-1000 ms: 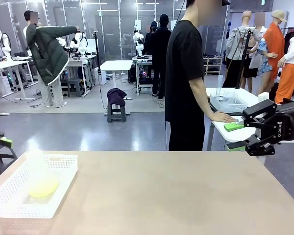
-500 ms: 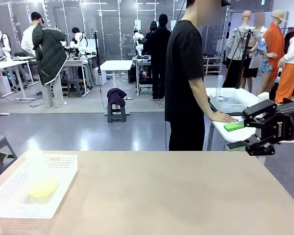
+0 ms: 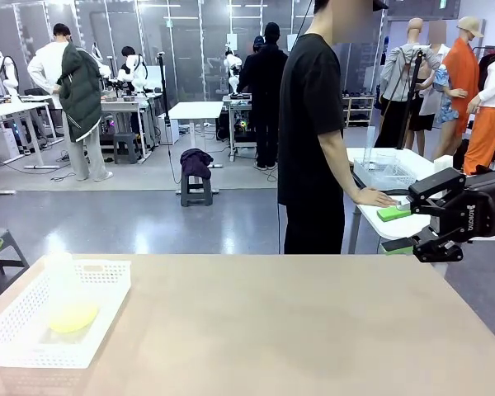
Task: Prepare the solutions needed for the experiment.
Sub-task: When the human places the Big flask in the center of the table, pick up the Big flask and place it in the left Organizing basket.
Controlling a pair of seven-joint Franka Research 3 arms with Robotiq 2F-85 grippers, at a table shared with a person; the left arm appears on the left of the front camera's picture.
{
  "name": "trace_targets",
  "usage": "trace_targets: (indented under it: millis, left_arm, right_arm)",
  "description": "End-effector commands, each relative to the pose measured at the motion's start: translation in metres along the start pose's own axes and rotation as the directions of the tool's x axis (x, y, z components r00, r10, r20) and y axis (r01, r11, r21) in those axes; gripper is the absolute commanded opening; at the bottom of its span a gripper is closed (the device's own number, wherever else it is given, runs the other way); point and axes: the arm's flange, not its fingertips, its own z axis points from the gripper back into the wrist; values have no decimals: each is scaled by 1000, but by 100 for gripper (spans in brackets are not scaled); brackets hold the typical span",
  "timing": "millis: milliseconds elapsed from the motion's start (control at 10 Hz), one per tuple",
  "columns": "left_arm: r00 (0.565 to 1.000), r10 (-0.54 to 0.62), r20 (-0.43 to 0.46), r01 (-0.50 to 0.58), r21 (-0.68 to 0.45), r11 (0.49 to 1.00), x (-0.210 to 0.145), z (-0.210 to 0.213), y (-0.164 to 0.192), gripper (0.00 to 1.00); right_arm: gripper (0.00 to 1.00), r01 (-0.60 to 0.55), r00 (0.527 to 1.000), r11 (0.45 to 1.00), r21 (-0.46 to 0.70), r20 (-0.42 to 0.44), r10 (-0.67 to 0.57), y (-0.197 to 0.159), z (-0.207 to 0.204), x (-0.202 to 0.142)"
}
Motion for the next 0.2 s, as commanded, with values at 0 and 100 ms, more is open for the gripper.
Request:
trace_targets:
  millis: [0, 100]
  left_arm:
    - [1000, 0, -17, 0, 4, 1000, -5, -3, -4, 100]
    - [1000, 0, -17, 0, 4, 1000, -5, -3, -4, 100]
  right_arm:
    - [58, -13, 1000, 1000, 14, 2, 13, 1, -1, 1]
    - [58, -13, 1000, 1000, 14, 2, 13, 1, -1, 1]
